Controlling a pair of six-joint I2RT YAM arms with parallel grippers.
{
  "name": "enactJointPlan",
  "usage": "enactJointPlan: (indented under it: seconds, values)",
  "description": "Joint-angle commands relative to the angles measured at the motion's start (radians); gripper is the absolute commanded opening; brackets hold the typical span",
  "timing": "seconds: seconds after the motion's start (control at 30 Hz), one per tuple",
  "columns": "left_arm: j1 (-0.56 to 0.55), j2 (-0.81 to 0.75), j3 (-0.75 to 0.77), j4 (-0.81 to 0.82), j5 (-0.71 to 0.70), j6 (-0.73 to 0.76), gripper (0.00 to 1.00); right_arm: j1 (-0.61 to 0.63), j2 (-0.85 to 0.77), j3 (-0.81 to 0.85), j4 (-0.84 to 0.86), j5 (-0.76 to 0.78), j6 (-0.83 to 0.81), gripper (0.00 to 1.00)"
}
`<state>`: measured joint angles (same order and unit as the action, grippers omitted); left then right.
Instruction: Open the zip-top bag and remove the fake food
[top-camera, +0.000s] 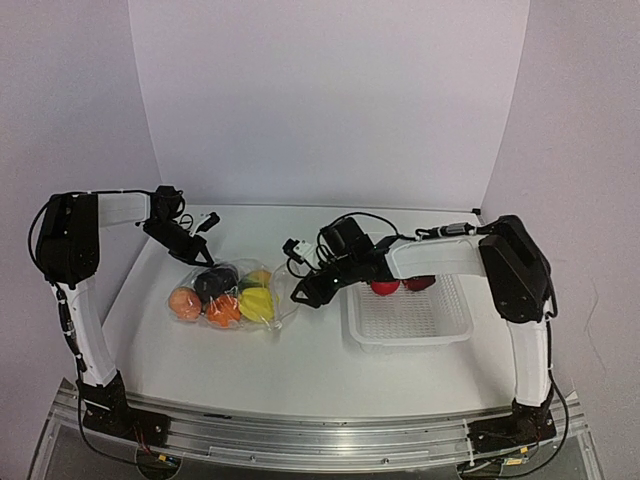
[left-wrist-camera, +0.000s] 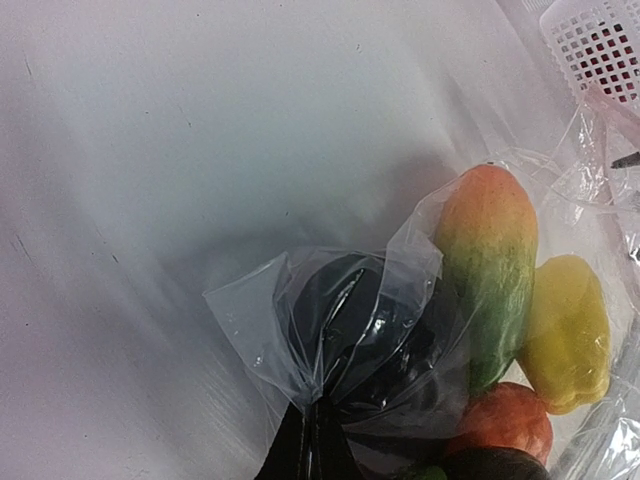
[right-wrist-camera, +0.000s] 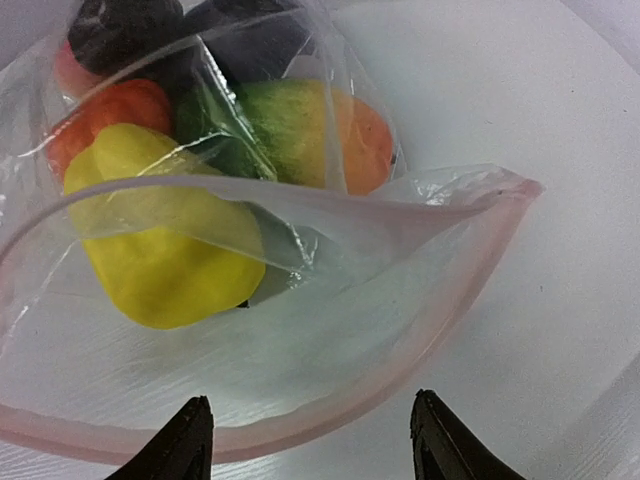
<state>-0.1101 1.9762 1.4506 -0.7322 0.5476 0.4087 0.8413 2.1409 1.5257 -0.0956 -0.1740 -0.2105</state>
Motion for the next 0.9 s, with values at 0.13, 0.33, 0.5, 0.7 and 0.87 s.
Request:
enactJointPlan:
  seconds: [0.13,0.33,0.5,0.7,0.87]
  values:
    - [0.000,-0.006,-0.012,-0.007,0.025,-0.035,0.00,0.052,0.110,0.099,0.236,-0.161,-0.097,0.72]
    - [0.000,-0.014,-0.041,-0.005,0.041,-0.095,0.00,0.069,0.070,0.020,0.330,-0.217,-0.111,0.79]
    - [0.000,-0.010,-0.055,0.006,0.027,-0.118,0.00,0.092,-0.017,-0.070,0.332,-0.159,-0.167,0.76]
    - [0.000,-0.007,-0.034,0.004,0.014,-0.110,0.00,0.115,-0.067,-0.142,0.332,-0.075,-0.150,0.71]
    - [0.000,-0.002,-0.028,0.004,0.004,-0.099,0.00,0.150,-0.125,-0.206,0.330,-0.002,-0.156,0.67]
